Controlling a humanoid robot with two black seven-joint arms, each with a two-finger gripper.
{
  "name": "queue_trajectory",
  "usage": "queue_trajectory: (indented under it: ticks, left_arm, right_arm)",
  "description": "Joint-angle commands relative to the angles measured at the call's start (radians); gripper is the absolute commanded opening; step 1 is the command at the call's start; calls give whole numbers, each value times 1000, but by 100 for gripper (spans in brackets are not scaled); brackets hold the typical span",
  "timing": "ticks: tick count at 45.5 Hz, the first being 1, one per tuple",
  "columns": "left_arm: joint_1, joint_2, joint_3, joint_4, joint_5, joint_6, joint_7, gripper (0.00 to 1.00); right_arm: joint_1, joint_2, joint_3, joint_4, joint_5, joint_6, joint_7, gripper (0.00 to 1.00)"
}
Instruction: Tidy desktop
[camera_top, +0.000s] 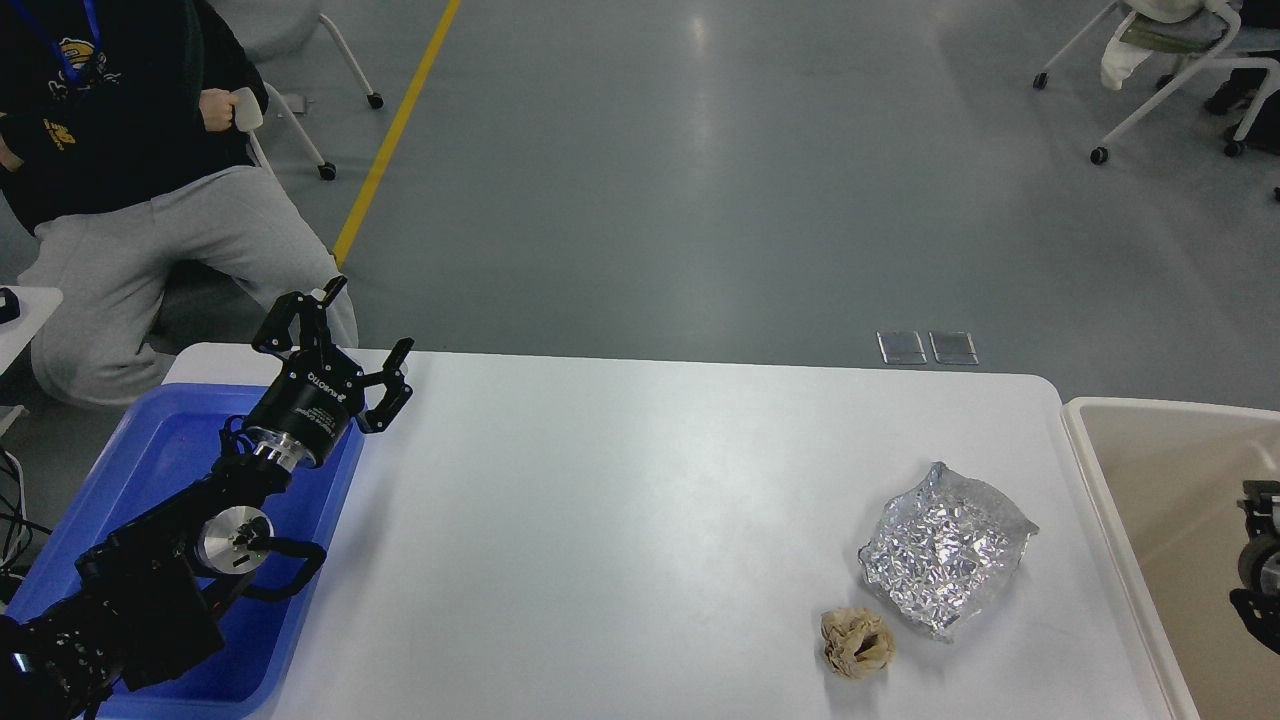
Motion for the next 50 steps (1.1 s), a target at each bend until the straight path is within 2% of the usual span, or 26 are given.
queue_trajectory:
  ticks: [1,10,20,26,34,43,50]
  left_arm:
    - [0,0,0,0,0,0,-1,100]
    - [0,0,0,0,0,0,-1,100]
    - [-2,0,0,0,0,0,-1,100]
    - [0,0,0,0,0,0,-1,100]
    - [0,0,0,0,0,0,-1,100]
    - [0,0,0,0,0,0,-1,100]
    - [0,0,0,0,0,0,-1,100]
  right_arm:
    - [112,-10,165,132,0,1,-3,99]
    - [165,-59,267,391,0,-1,-8,99]
    - [168,-58,478,624,0,4,-5,100]
    - [181,-47,512,745,0,4,-5,100]
    - [220,43,517,773,0,8,-5,100]
    - [189,145,609,771,0,22,0,100]
    - [143,220,684,768,0,86,2,100]
